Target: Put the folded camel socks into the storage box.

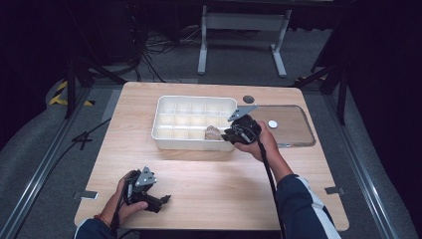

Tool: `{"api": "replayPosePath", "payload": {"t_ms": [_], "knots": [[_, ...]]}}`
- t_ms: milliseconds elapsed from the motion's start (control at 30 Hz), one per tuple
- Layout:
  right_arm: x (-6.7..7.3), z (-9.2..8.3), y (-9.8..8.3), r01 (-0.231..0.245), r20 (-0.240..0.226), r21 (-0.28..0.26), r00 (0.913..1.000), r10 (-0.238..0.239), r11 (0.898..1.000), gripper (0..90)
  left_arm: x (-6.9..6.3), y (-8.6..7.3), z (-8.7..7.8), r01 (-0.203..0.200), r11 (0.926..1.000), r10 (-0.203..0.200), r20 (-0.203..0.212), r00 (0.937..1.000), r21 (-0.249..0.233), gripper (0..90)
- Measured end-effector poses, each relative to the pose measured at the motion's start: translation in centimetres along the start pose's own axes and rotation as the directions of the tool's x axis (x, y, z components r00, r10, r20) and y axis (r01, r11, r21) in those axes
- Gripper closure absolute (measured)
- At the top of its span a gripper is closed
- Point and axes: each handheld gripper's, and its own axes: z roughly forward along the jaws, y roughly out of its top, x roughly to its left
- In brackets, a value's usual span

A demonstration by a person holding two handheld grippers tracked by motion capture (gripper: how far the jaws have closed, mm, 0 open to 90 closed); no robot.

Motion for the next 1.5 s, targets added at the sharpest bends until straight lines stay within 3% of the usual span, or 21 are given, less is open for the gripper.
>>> {"api": "replayPosePath", "payload": {"t_ms": [400, 800, 967, 1300, 1500], "knots": [[0.1, -3.0, -1.6, 0.018, 0.015, -0.032, 0.9997, -0.018, 0.999, 67.7, 0.0, 0.0, 0.0, 0.0, 1.0, 0.0, -0.001, 1.0, 0.001, 1.7], [0.8, -4.3, -2.7, 0.048, 0.038, -0.029, 0.9982, -0.047, 0.998, 59.0, 0.0, 0.0, 0.0, 0.0, 1.0, 0.0, -0.002, 1.0, 0.001, 1.7], [1.0, -5.0, -3.7, 0.049, 0.101, -0.038, 0.9939, -0.045, 0.998, 56.7, 0.0, 0.0, 0.0, 0.0, 1.0, 0.0, -0.001, 1.0, 0.001, 1.7], [0.9, -6.4, -5.8, 0.058, 0.121, -0.043, 0.9913, -0.052, 0.997, 52.7, 0.0, 0.0, 0.0, 0.001, 1.0, -0.001, -0.002, 1.0, -0.002, 1.7], [1.1, -6.8, -6.8, 0.062, 0.121, -0.02, 0.9909, -0.059, 0.998, 49.8, 0.0, 0.0, 0.0, 0.001, 1.0, -0.001, -0.002, 1.0, -0.002, 1.7]]}}
